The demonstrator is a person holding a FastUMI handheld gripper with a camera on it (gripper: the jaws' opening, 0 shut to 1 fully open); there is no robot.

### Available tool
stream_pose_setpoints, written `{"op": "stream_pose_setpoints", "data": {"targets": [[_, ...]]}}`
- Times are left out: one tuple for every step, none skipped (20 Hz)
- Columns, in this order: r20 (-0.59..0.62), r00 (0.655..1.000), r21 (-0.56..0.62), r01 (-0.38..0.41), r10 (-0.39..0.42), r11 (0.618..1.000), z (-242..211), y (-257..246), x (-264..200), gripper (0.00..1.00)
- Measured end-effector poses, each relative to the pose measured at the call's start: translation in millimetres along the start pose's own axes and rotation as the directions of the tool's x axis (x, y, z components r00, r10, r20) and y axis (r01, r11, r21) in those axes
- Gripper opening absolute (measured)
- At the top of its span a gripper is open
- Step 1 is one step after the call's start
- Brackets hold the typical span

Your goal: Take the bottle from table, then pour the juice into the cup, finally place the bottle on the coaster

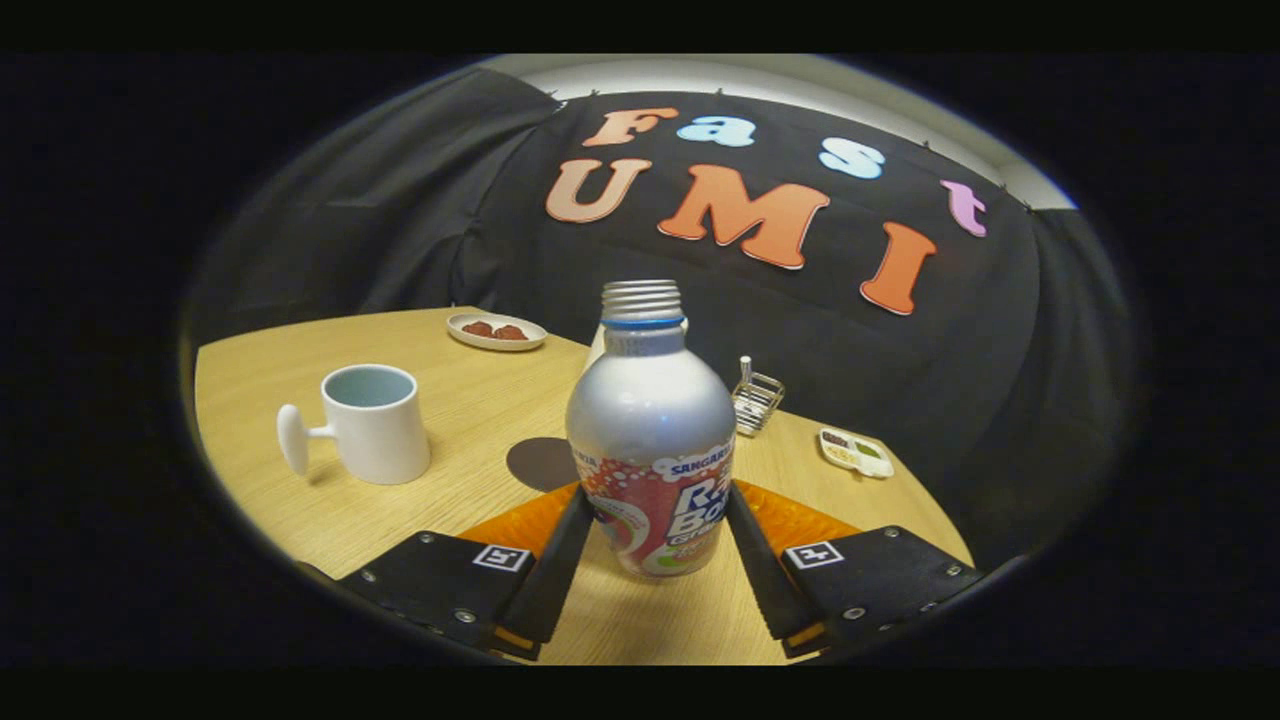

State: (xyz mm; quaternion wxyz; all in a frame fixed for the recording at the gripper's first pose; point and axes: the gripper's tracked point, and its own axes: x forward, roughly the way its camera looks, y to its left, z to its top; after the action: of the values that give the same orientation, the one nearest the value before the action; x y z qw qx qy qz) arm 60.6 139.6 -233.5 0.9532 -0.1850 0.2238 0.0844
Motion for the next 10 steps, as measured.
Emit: {"op": "stream_pose_setpoints", "data": {"targets": [[0.000, 1.000, -0.039, 0.006, -0.006, 0.999, 3, 2, 1, 0.78], [0.001, 1.000, -0.079, 0.012, -0.012, 0.997, 5, 5, 2, 0.77], [-0.001, 1.000, -0.120, 0.026, -0.026, 0.992, 5, 6, 3, 0.78], [-0.002, 0.999, -0.167, 0.036, -0.037, 0.985, 6, 8, 4, 0.77], [0.004, 0.999, -0.215, 0.046, -0.047, 0.976, 8, 10, 5, 0.77], [0.015, 0.998, -0.261, 0.061, -0.059, 0.963, 11, 11, 5, 0.77], [0.027, 0.997, -0.310, 0.077, -0.072, 0.948, 15, 11, 6, 0.77], [0.041, 0.995, -0.354, 0.098, -0.090, 0.930, 19, 9, 7, 0.77], [0.055, 0.994, -0.396, 0.113, -0.100, 0.911, 23, 10, 7, 0.77], [0.071, 0.992, -0.430, 0.128, -0.108, 0.894, 26, 12, 8, 0.77]]}}
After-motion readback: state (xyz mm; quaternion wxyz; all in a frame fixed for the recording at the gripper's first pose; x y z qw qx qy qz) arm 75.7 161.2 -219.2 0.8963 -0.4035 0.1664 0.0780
